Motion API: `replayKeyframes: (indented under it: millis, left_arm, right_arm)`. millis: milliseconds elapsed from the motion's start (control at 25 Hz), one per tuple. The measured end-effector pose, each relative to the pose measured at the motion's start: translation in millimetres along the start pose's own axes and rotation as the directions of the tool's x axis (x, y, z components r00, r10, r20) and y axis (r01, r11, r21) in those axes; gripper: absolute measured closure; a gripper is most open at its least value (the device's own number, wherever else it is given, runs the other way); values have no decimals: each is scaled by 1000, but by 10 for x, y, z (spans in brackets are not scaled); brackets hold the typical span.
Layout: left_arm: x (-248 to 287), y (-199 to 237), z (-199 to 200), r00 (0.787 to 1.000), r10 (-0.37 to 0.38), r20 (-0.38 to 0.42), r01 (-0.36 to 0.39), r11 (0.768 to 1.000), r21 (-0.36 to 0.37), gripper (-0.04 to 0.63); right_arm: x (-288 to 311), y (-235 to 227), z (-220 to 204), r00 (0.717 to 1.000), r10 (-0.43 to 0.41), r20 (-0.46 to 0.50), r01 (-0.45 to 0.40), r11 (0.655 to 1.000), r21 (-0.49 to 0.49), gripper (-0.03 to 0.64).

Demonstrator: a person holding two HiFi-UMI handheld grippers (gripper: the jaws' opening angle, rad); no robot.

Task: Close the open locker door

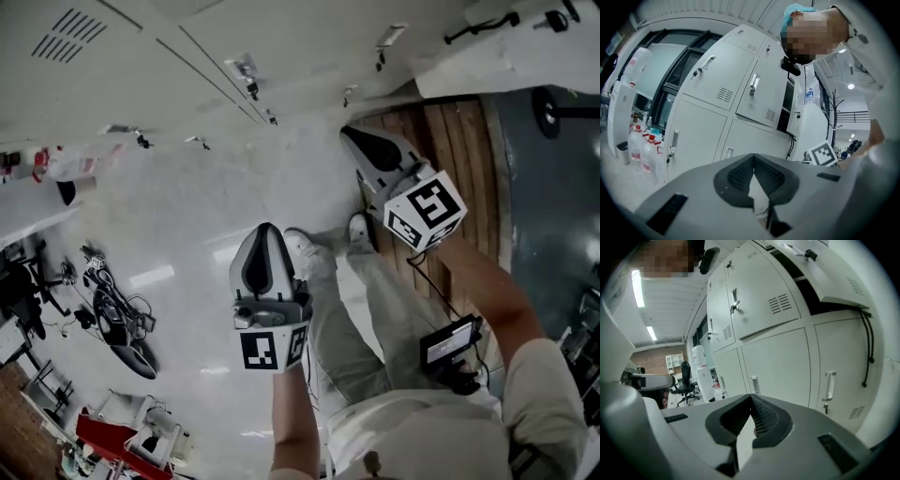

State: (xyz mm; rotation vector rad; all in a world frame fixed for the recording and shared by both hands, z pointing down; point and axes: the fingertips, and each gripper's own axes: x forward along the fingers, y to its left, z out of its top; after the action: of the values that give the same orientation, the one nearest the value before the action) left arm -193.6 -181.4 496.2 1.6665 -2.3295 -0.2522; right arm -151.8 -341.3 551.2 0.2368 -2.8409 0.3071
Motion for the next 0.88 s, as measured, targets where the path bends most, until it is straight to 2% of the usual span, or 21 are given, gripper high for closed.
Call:
replayKeyframes:
  millis: [240,440,640,880]
  left_arm:
    - [-145,-439,469,998,6,55,-9,999,50,588]
    - [-342,-782,713,999,9,52,-12,998,67,588]
    - [-616,-1055,956,998,13,54,-18,996,85,588]
    - [-943,-1261,1274,998,24,63,-32,991,128,588]
  right_arm:
    - [-892,-297,378,999,-3,35,2,1000,12,591]
    - [-1654,-453,806,995,-15,99,9,998,63,591]
    - [-2190,-305,1127,993,8,118,-14,999,48,591]
    - [-2560,-27,1368,992,31,123,-43,994,103,591]
